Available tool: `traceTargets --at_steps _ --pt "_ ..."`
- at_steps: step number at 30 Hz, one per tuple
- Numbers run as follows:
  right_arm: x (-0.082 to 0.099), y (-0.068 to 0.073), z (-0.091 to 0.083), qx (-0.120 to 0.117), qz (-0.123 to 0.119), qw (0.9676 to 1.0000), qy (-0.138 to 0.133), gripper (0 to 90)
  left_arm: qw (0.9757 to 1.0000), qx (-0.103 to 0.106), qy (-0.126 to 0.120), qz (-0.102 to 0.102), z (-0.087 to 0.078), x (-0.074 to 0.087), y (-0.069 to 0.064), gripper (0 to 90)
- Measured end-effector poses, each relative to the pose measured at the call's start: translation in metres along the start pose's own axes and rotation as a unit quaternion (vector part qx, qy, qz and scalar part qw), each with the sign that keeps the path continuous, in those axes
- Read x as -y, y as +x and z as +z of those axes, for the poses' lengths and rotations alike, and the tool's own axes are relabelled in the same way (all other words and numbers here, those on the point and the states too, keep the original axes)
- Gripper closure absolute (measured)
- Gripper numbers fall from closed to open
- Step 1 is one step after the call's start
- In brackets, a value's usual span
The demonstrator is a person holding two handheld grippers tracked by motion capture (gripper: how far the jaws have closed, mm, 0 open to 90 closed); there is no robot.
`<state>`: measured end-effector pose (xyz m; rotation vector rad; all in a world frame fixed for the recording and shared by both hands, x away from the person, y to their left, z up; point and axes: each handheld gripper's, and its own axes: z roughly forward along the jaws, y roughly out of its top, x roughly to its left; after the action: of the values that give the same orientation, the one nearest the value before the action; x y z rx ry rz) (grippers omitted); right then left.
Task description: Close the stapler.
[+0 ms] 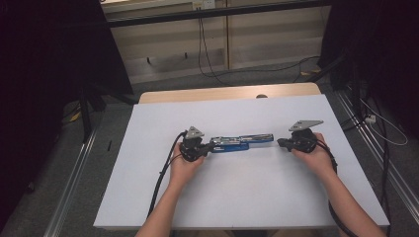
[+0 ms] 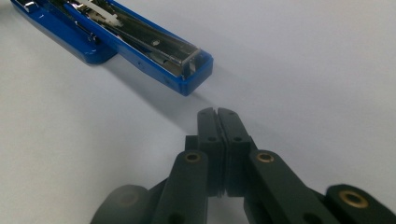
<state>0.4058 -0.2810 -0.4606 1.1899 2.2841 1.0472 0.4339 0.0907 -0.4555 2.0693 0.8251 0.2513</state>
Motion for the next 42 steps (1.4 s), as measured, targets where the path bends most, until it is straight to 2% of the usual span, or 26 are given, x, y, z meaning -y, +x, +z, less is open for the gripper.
traceTargets --at_steps 2,5,7,11,18,38,42 --pt "0.0 0.0 0.0 0.0 -0.001 1.0 0.002 89.4 1.0 -0.002 -0.001 0.006 0.0 0.0 0.001 90.0" --pt "0.001 0.0 0.001 -0.005 0.002 1.0 0.003 89.6 1.0 -0.002 -0.003 0.004 0.0 0.0 0.001 90.0" --pt "0.001 0.0 0.001 -0.008 -0.001 1.0 0.003 89.6 0.9999 -0.004 -0.002 0.014 0.0 0.0 0.001 90.0" --pt "-0.001 0.002 0.002 -0.01 -0.003 0.9999 0.002 89.5 0.9999 -0.002 -0.007 0.008 0.002 0.001 -0.002 90.0" --pt "-0.002 0.003 0.003 -0.017 -0.002 0.9999 0.001 89.5 0.9998 -0.003 -0.012 0.014 0.003 0.001 -0.001 90.0" --pt "-0.005 0.008 0.008 -0.027 -0.012 0.9996 -0.004 90.0 0.9998 -0.003 -0.016 0.011 0.004 0.002 0.0 90.0" --pt "-0.005 0.008 0.011 -0.029 -0.004 0.9995 -0.007 90.0 0.9998 -0.003 -0.015 0.012 0.003 0.002 0.0 90.0"
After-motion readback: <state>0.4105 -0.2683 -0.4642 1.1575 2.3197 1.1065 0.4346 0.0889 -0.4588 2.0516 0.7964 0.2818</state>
